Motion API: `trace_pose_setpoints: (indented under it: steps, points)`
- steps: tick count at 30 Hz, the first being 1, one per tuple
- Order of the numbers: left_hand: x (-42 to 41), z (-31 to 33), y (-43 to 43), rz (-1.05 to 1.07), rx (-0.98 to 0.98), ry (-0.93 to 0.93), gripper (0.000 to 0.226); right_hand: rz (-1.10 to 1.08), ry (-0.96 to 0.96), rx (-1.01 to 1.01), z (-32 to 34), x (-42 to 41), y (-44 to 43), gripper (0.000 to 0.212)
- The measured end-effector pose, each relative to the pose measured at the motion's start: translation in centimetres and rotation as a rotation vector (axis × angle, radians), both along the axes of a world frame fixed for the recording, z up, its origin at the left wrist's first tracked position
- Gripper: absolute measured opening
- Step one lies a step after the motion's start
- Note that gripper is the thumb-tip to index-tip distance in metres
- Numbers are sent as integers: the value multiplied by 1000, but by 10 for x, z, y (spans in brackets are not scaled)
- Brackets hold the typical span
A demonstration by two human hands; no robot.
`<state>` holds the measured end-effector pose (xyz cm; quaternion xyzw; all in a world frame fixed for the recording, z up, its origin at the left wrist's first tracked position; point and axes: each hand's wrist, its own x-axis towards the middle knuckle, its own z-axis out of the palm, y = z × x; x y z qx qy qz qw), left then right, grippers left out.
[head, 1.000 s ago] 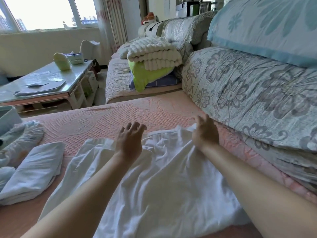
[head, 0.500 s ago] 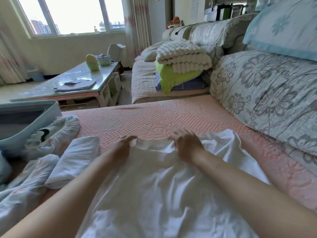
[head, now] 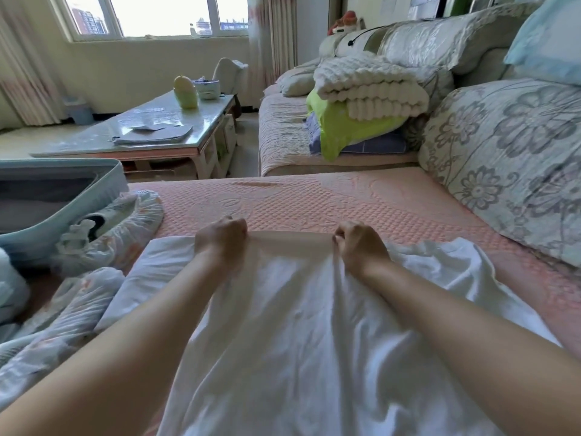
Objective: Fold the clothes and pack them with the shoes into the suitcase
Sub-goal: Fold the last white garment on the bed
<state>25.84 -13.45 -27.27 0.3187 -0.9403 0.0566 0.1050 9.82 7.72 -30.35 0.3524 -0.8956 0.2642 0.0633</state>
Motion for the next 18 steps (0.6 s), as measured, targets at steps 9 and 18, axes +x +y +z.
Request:
trace_pose_setpoints:
  steps: [9, 18]
  points:
    - [44, -27, 31, -236, 49, 46, 41, 217, 189, 86, -5, 43, 2, 44]
    - [134, -27, 71, -101, 162, 32, 55, 192, -8, 584, 10, 99, 35, 58]
